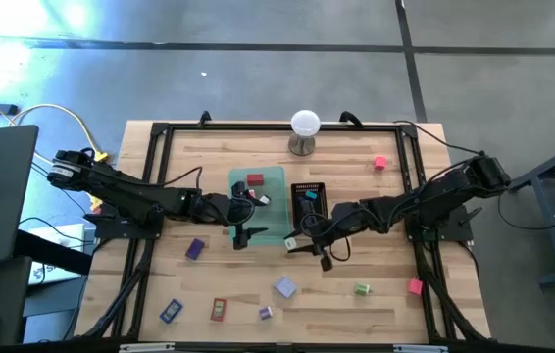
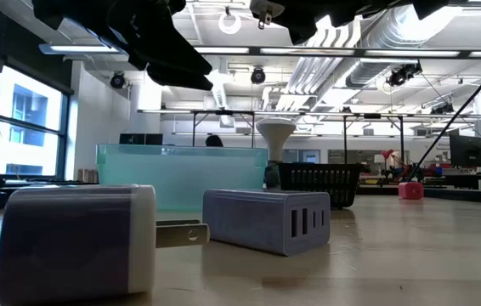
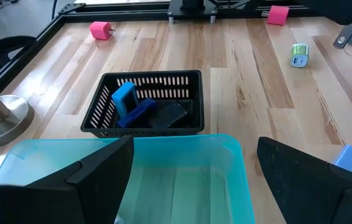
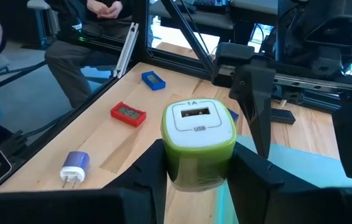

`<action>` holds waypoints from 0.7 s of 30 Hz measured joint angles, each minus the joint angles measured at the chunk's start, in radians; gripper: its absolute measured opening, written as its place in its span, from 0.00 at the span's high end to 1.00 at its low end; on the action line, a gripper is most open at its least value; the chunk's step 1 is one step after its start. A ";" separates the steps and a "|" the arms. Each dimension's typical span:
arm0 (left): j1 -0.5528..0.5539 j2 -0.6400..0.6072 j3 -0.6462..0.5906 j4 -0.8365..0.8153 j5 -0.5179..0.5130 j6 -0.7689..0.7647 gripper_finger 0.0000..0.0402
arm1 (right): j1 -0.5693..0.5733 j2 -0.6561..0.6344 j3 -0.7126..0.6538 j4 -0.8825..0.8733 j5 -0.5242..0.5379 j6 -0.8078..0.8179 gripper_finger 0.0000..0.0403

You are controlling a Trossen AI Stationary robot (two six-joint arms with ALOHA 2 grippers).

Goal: Pick & Place Office items
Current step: Put the green charger adapter into the blue bin

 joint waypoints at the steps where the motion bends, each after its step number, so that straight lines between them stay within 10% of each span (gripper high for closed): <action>1: 0.000 0.000 0.000 0.000 0.000 0.000 0.18 | 0.000 0.000 0.000 0.000 0.000 0.000 0.71; 21: 0.000 0.000 0.000 0.000 0.001 0.000 0.18 | 0.000 0.000 0.000 -0.009 -0.008 0.000 0.70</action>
